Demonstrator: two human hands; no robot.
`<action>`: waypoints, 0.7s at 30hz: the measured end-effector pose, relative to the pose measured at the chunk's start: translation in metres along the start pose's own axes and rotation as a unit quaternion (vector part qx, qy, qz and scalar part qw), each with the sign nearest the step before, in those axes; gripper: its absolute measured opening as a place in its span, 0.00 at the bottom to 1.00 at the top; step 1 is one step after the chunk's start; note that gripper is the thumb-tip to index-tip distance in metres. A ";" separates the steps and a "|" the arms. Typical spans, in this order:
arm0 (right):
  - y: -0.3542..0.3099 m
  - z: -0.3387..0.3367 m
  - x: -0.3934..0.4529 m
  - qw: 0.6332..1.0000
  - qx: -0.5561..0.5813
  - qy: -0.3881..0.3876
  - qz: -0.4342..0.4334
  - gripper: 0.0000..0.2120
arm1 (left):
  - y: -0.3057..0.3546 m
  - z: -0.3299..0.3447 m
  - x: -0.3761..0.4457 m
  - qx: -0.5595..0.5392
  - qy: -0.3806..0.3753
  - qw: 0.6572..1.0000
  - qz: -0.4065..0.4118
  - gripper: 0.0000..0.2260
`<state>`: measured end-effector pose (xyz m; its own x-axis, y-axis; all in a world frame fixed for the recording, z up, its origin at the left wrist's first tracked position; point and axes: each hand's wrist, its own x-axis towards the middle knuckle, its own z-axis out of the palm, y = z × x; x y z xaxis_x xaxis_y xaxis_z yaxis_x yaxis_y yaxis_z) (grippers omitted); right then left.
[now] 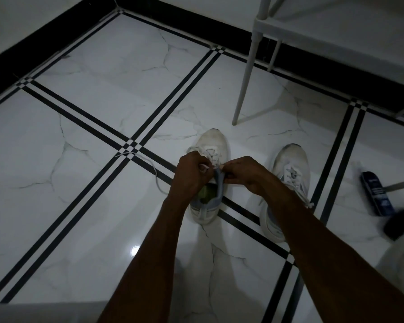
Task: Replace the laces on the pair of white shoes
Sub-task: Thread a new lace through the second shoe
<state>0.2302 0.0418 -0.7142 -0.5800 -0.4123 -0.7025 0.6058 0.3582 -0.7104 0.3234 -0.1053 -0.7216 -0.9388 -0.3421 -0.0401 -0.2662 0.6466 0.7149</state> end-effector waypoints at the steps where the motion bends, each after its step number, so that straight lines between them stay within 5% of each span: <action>1: 0.000 0.000 0.000 1.000 0.002 -0.001 0.003 0.10 | -0.001 0.000 0.001 0.002 -0.002 1.000 0.001 0.04; 21: -0.003 0.000 -0.001 1.000 0.005 0.006 0.024 0.10 | -0.001 -0.004 0.009 0.033 -0.033 0.999 0.028 0.08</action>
<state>0.2288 0.0414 -0.7112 -0.5563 -0.3850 -0.7365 0.6383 0.3695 -0.6753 0.3167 -0.1119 -0.7199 -0.9645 -0.2596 -0.0493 -0.2246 0.7072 0.6704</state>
